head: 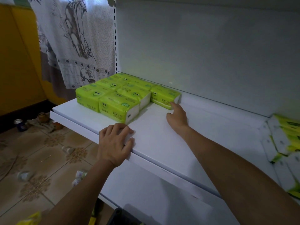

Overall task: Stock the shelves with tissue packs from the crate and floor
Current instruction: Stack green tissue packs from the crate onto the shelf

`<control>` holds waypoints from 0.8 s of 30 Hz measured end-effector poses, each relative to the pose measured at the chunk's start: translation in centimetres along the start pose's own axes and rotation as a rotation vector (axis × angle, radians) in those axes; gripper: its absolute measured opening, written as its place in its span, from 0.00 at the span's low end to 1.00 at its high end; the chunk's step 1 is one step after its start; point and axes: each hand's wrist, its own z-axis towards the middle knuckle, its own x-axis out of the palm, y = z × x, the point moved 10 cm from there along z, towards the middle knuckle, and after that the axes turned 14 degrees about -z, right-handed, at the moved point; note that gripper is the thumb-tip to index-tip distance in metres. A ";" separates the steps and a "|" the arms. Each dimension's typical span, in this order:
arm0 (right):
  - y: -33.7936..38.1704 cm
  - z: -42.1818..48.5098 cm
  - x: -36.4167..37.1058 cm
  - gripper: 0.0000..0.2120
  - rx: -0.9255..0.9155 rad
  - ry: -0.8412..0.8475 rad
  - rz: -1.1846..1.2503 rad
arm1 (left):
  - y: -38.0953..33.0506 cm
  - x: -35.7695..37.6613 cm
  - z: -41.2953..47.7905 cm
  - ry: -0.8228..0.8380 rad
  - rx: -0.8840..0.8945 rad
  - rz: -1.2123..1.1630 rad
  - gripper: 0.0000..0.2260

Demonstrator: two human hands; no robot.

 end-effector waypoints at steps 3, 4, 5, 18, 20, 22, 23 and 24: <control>-0.2 -3.3 -0.8 0.26 0.019 0.012 -0.016 | -0.1 0.1 -0.3 0.081 -0.028 0.008 0.21; 0.1 -4.7 -1.0 0.26 -0.006 0.022 -0.032 | -0.2 0.2 -0.6 0.102 -0.056 0.000 0.24; 0.3 -6.3 -1.3 0.26 -0.033 0.032 -0.048 | -0.4 0.1 -1.0 0.116 -0.085 -0.011 0.26; 4.0 -25.2 -1.8 0.22 -0.267 0.060 -0.038 | -1.7 3.3 -22.8 0.609 -0.404 -0.172 0.21; 3.8 -27.4 -0.1 0.22 -0.311 0.087 -0.048 | -1.7 3.4 -25.6 0.613 -0.441 -0.198 0.24; 2.0 -29.2 2.5 0.22 -0.289 0.139 -0.047 | -2.3 3.8 -27.8 0.615 -0.458 -0.244 0.32; 0.5 -30.0 4.1 0.22 -0.250 0.178 -0.037 | -2.4 4.1 -28.9 0.621 -0.481 -0.260 0.33; -1.2 -30.7 5.9 0.22 -0.201 0.219 -0.021 | -2.3 4.6 -30.0 0.630 -0.511 -0.264 0.33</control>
